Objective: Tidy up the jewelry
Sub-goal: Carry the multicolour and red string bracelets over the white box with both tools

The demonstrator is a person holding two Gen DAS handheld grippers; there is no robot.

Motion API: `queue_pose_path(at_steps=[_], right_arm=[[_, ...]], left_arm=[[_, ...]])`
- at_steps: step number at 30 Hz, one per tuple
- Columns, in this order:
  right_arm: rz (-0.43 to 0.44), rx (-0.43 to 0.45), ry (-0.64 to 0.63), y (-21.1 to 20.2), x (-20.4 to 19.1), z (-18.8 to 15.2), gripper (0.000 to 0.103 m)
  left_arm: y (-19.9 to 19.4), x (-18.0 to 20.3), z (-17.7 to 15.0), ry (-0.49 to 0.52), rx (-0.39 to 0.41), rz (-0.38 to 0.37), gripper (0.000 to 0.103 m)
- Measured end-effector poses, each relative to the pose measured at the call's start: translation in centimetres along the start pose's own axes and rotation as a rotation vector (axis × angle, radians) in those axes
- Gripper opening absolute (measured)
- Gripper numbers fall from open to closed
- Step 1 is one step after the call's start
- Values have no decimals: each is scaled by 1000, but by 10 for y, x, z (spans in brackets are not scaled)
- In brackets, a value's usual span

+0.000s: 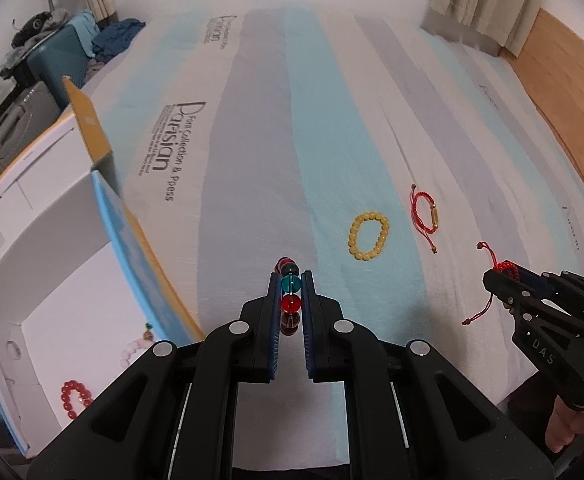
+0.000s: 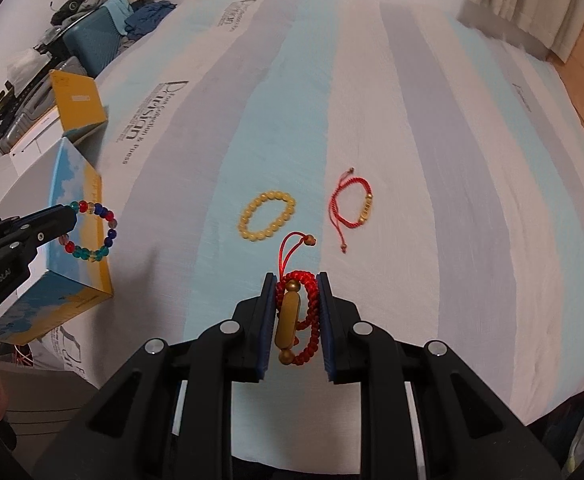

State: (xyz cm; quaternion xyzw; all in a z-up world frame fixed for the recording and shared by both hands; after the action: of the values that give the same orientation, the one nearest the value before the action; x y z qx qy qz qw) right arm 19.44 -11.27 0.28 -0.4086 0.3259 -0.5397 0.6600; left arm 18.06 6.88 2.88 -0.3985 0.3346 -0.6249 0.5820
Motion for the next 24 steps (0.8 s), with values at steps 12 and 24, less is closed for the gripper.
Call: queue_pose_path(at_steps=[12,24], right_arm=[[38,48,-57,-29,-52,6,19],[101,105,-139,-62,-121,10,19]], left_arm=[[-50,-34,-12,-33,58,20,9],[-97,-90,-34,-104,108,63,9]])
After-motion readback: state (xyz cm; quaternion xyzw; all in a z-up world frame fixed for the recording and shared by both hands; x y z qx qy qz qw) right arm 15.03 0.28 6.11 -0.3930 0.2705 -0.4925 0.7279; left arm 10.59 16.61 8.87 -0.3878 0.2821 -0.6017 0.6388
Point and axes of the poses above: each gripper's, at about its wrist camera, not at the fingertips, and y roughly the way its jaws point, x to its right, z to its top, the point moved 2 cm from there along y, roughly the way its jaws point, and after that the axes turned 5 degrees about -z, right-handed, at the moved point
